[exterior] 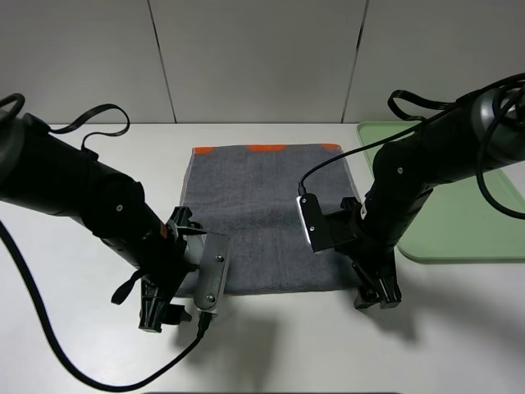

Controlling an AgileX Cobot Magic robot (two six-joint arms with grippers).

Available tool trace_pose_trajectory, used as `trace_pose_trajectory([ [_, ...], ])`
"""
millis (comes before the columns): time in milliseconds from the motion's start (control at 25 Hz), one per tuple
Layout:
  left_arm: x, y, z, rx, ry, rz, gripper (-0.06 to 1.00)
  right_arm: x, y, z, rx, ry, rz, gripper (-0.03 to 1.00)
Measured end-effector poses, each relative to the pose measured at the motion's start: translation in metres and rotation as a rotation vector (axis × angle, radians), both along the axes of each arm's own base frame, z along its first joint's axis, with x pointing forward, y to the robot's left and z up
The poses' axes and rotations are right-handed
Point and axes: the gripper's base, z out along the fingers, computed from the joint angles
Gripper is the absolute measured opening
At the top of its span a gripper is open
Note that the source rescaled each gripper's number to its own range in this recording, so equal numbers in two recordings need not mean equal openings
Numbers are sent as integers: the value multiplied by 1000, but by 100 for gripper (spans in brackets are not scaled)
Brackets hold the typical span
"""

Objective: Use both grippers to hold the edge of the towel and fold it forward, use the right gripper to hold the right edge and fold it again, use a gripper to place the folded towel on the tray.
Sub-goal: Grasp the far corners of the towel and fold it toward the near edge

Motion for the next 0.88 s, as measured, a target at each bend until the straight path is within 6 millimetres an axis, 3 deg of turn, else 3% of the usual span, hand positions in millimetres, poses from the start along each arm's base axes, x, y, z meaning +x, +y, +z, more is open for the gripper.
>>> trace_pose_trajectory([
  [320,-1,-2,-2,-3,7,10,80,0,1,0,11,2,-15,100],
  [880,0,-2,-5,-1,23,31,78,0,2,0,28,5,-40,100],
])
